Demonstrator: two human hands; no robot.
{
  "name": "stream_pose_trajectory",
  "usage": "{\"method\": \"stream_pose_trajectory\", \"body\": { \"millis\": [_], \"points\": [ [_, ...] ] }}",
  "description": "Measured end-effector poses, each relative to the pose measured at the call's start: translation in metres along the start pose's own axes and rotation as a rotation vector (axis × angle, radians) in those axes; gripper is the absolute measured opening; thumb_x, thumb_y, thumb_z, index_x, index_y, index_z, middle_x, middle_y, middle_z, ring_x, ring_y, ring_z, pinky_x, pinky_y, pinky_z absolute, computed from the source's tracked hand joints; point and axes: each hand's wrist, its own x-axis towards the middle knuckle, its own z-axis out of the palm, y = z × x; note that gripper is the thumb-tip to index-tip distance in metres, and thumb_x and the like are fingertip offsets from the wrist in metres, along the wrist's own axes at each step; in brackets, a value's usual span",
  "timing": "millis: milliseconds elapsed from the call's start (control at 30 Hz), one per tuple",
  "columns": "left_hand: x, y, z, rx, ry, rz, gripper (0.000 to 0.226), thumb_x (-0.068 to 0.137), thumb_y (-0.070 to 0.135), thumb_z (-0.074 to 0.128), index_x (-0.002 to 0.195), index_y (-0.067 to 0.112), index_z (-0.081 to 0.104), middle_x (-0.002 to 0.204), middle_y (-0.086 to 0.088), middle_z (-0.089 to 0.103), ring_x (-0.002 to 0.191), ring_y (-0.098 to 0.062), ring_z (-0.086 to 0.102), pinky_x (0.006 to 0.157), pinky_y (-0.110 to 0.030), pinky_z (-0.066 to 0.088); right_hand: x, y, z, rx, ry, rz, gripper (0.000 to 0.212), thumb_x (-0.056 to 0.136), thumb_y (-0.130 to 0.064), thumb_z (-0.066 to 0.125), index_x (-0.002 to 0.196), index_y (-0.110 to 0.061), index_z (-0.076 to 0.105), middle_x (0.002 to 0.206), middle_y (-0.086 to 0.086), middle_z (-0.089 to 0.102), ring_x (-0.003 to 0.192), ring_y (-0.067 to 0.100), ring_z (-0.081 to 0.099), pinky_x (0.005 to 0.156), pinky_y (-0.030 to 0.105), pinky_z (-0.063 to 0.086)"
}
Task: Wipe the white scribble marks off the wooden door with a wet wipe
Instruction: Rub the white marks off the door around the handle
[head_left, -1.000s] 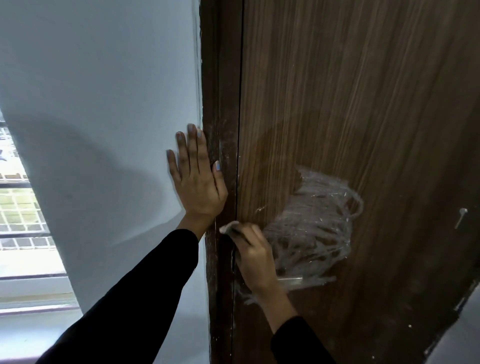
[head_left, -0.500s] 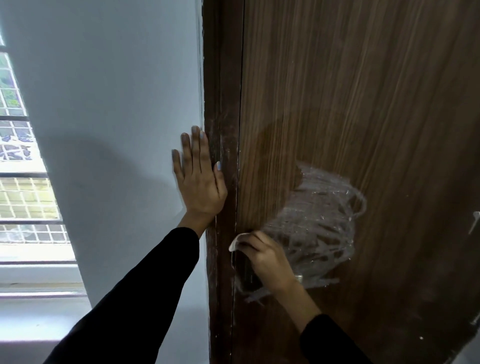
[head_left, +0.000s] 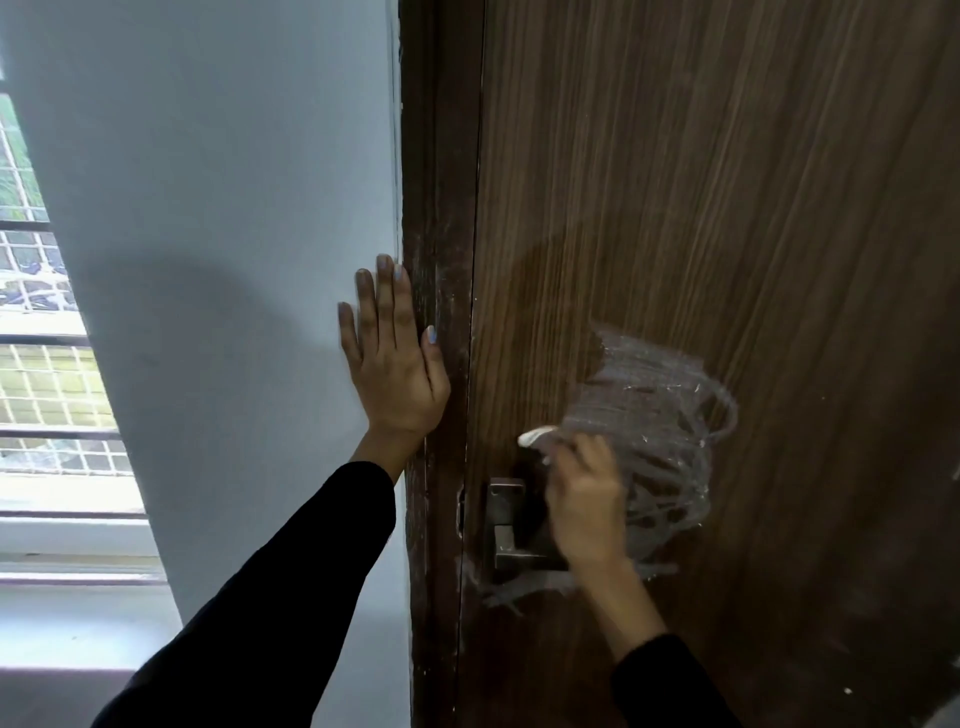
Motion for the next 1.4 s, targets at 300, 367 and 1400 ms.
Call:
{"method": "stream_pose_trajectory", "body": {
  "millis": [300,367,1400],
  "points": [
    [-0.001,0.0,0.0,0.024,0.019,0.008,0.058,0.097,0.028,0.027,0.15,0.005,0.02,0.157,-0.016,0.023,0.147,-0.031,0.016,0.121,-0.041,0.001,-0.023,-0.018,0.019,0.064,-0.074,-0.147,0.041,0.064,0.012,0.073,0.1,-0.005,0.068,0.101,0.009,0.065,0.097,0.013,0.05,0.082,0.025,0.051],
    [-0.001,0.0,0.0,0.032,0.024,0.01,0.058,0.098,0.029,0.027,0.15,0.006,0.02,0.157,-0.016,0.024,0.147,-0.031,0.016,0.121,-0.041,0.001,-0.02,-0.001,0.009,0.065,-0.029,-0.055,0.042,0.062,0.016,0.071,0.098,-0.004,0.069,0.101,0.012,0.064,0.096,0.021,0.056,0.083,0.031,0.053],
    [-0.027,-0.003,0.009,0.059,0.033,-0.023,0.057,0.099,0.029,0.03,0.151,0.008,0.018,0.157,-0.019,0.021,0.148,-0.031,0.012,0.122,-0.038,-0.001,0.0,0.02,-0.006,0.184,0.278,0.383,0.026,0.074,0.012,0.064,0.093,-0.006,0.069,0.1,0.01,0.058,0.092,0.016,0.052,0.085,0.016,0.041]
  ]
}}
